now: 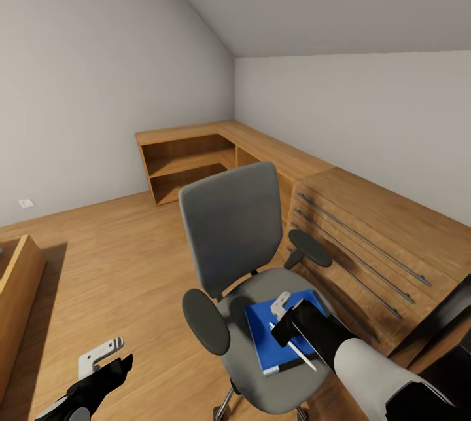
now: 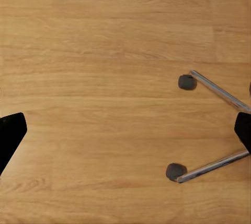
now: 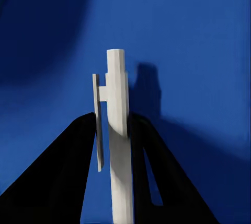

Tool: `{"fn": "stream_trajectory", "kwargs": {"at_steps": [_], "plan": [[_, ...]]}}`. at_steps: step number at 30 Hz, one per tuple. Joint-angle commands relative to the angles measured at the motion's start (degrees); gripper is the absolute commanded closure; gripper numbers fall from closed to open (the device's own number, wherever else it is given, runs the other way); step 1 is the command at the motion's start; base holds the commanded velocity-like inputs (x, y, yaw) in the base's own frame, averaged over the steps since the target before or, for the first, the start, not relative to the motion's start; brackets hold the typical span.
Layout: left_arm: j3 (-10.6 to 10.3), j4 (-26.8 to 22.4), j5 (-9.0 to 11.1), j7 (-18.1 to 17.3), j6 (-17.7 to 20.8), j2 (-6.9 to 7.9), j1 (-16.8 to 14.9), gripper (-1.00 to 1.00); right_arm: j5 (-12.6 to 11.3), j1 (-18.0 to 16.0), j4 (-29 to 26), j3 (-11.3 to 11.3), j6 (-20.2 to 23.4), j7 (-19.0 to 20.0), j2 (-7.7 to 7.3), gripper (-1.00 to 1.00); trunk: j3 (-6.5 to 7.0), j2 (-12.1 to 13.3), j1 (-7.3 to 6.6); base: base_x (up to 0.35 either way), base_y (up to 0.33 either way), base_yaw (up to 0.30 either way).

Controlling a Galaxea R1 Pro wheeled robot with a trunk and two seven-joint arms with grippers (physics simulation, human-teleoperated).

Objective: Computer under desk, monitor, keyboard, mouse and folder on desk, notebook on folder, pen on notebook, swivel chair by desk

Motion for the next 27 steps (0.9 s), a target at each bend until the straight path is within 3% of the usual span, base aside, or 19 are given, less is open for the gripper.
{"fn": "stream_trajectory", "kwargs": {"at_steps": [1, 11, 15, 18, 22, 24, 27], "plan": [[0.0, -0.1, 0.6, 0.5, 0.1, 0.02, 0.0, -1.0, 0.5, 0.0, -0.1, 0.1, 0.2, 0.3, -0.01, 1.0, 0.14, 0.4, -0.23, 0.0, 0.0, 0.0], [0.1, 0.0, 0.6, 0.6, 0.2, 0.11, 0.0, -1.0, 0.5, 0.0, -0.8, 0.0, 0.2, 0.4, -0.14, 1.0, 1.94, 4.4, -2.42, 0.0, 0.0, 0.0], [0.0, 0.1, 0.6, 0.8, 0.2, 0.09, 0.0, -1.0, 0.3, -0.1, -4.1, 0.0, 0.9, 0.4, -1.24, 1.0, 2.66, 6.0, -3.3, 0.0, 0.0, 0.0], [0.0, 0.3, 0.5, 1.0, 0.3, 0.04, 0.0, -1.0, -1.8, 0.0, -9.8, -0.1, 5.1, 0.5, -3.76, 1.0, 3.19, 7.2, -3.96, 0.0, 0.0, 0.0], [0.0, 0.4, 0.5, 1.1, 0.4, 0.03, 0.0, -1.0, -9.3, 2.6, -21.9, -0.1, 13.0, 0.4, -7.84, 1.0, 3.91, 8.8, -4.84, 0.0, 0.0, 0.0], [0.0, 0.5, 0.5, 1.1, 0.4, 0.03, 0.0, -1.0, -10.3, 4.9, -28.6, -0.1, 16.1, 0.1, -9.24, 1.0, 4.27, 9.6, -5.28, 0.0, 0.0, 0.0], [0.0, 0.5, 0.5, 1.2, 0.4, 0.03, 0.0, -1.0, -10.8, 7.5, -35.4, -0.1, 19.4, -0.3, -10.0, 1.0, 4.81, 10.8, -5.94, 0.0, 0.0, 0.0]]}}
